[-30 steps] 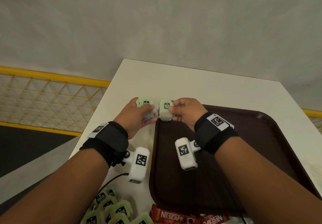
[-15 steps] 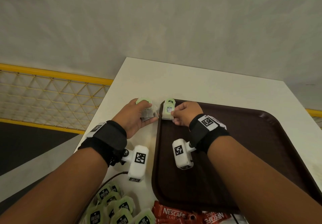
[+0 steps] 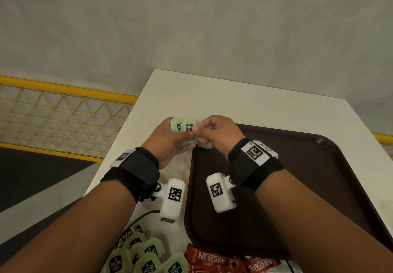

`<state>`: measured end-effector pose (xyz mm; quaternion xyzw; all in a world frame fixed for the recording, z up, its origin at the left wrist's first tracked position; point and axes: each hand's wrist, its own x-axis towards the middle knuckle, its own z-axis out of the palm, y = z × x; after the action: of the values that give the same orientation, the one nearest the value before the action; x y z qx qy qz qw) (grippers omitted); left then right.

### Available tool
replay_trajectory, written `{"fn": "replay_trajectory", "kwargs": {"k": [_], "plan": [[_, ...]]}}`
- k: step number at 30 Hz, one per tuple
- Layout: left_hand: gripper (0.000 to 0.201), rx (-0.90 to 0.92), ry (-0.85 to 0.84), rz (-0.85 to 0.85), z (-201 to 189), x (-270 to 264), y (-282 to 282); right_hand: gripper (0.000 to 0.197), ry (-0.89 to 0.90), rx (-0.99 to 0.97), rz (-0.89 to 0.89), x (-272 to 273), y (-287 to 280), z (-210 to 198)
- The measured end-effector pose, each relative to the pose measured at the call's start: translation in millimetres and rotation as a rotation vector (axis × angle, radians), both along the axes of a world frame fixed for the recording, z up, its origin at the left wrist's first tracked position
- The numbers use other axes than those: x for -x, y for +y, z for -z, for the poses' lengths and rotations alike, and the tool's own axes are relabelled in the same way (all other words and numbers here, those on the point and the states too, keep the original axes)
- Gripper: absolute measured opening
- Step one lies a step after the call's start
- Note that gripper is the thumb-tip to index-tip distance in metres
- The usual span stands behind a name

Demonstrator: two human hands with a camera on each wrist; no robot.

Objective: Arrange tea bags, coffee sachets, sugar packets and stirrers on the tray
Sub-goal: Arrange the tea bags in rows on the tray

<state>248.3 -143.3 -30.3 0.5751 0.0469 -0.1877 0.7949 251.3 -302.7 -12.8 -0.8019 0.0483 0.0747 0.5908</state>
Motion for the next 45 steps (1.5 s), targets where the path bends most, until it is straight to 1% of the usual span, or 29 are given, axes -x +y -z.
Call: {"fn": "replay_trajectory", "kwargs": {"k": [5,7,10,12,17,21,25,27,30,33,36,40,45], "plan": [[0.057,-0.064,-0.057,0.021,-2,3,-4,0.012,-0.037,-0.076,0.021,4,0,2],[0.051,-0.038,-0.047,0.002,-1,3,-4,0.013,-0.02,-0.094,0.05,3,-3,2],[0.036,0.045,0.039,-0.063,2,-1,1,0.015,0.034,-0.118,0.085,3,-14,6],[0.033,0.047,0.076,-0.091,3,-2,6,0.017,0.085,-0.105,0.091,4,-22,11],[0.033,0.03,0.103,-0.081,5,1,11,0.018,0.157,-0.031,0.085,4,-27,24],[0.03,0.013,0.087,-0.065,2,2,9,0.02,0.159,0.107,0.112,-2,-23,28],[0.03,-0.002,0.079,-0.053,1,2,7,0.023,0.14,0.165,0.114,-2,-19,28],[0.026,0.0,0.082,-0.051,0,3,7,0.026,0.128,0.204,0.122,-3,-19,30],[0.023,0.006,0.084,-0.047,0,4,10,0.035,0.035,0.355,0.135,-2,-18,32],[0.03,-0.001,0.085,-0.047,1,4,14,0.042,-0.055,0.45,0.044,3,-18,26],[0.034,0.007,0.089,-0.059,2,3,18,0.042,-0.043,0.538,-0.073,7,-17,25],[0.032,0.017,0.09,-0.051,4,3,16,0.034,0.024,0.538,-0.055,7,-13,23],[0.035,0.02,0.088,-0.034,6,5,13,0.03,0.034,0.539,-0.006,4,-8,20]]}}
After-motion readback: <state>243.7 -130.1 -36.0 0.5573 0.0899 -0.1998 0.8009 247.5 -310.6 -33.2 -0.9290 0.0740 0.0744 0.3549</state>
